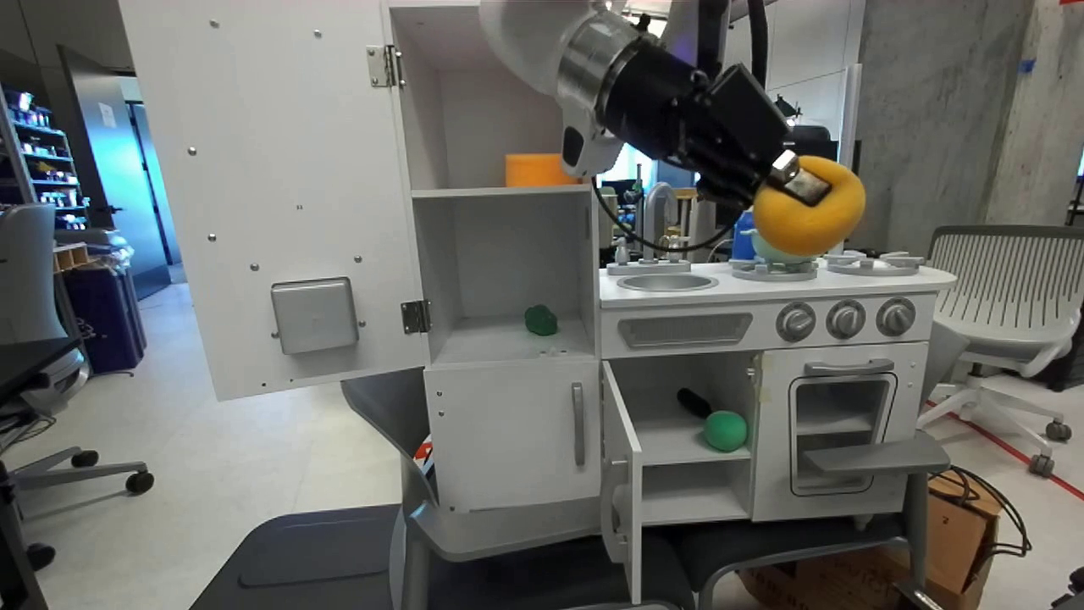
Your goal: Open the bottom cabinet and put the green and yellow balls in the cabinet
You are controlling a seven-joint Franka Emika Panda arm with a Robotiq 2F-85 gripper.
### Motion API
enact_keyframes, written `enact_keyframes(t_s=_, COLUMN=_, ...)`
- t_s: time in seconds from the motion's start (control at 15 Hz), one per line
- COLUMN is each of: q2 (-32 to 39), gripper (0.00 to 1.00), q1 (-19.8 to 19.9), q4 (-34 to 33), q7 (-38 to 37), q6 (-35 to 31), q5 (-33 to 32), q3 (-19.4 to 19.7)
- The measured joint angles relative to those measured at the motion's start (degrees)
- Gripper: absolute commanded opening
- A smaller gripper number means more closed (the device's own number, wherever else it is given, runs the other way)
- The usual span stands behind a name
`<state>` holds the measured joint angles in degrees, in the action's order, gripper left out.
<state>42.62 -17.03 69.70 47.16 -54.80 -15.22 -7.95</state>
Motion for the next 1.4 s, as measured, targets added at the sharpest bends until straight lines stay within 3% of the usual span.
enact_keyframes(t_s=0.27, q2=-3.05, gripper=0.05, q1=-0.45, q4=12.59, q7=-3.75, q6=-2.32, q5=-3.46, q3=-3.96)
enact_keyframes(t_s=0.67, q2=-8.47, gripper=0.05, q1=1.54, q4=32.00, q7=-19.90, q6=-19.71, q5=-8.13, q3=-4.44)
enact_keyframes(t_s=1.13, q2=-18.10, gripper=0.05, q1=7.83, q4=54.31, q7=-36.57, q6=-43.30, q5=-12.37, q3=-0.91)
enact_keyframes(t_s=1.4, q2=-19.17, gripper=0.05, q1=9.45, q4=58.37, q7=-44.53, q6=-55.50, q5=-15.04, q3=2.70)
